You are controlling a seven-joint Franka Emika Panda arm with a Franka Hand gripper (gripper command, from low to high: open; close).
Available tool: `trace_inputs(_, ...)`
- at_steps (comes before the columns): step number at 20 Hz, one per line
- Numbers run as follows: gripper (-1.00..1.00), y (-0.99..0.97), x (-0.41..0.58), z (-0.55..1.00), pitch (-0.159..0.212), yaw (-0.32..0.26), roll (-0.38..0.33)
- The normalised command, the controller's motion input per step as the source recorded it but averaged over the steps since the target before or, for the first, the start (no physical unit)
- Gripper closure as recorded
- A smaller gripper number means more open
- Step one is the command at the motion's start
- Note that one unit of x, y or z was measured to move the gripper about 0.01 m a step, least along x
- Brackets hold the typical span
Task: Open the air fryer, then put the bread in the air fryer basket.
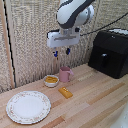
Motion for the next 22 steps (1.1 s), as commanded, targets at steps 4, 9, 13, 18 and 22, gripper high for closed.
trace_inputs(4,-1.0,0.0,0.16,0.02,-0.009,-0.359,-0.159)
trace_inputs(9,-1.0,-0.02,0.072,0.0,0.0,-0.374,-0.107)
trace_inputs(13,-1.0,-0.01,0.154,0.02,0.0,-0.348,-0.18)
trace_inputs(18,-1.0,-0.04,0.226,0.01,-0.002,-0.26,-0.311)
trace_inputs(22,-1.0,-0.09,0.055,-0.01,-0.038,-0.175,-0.371)
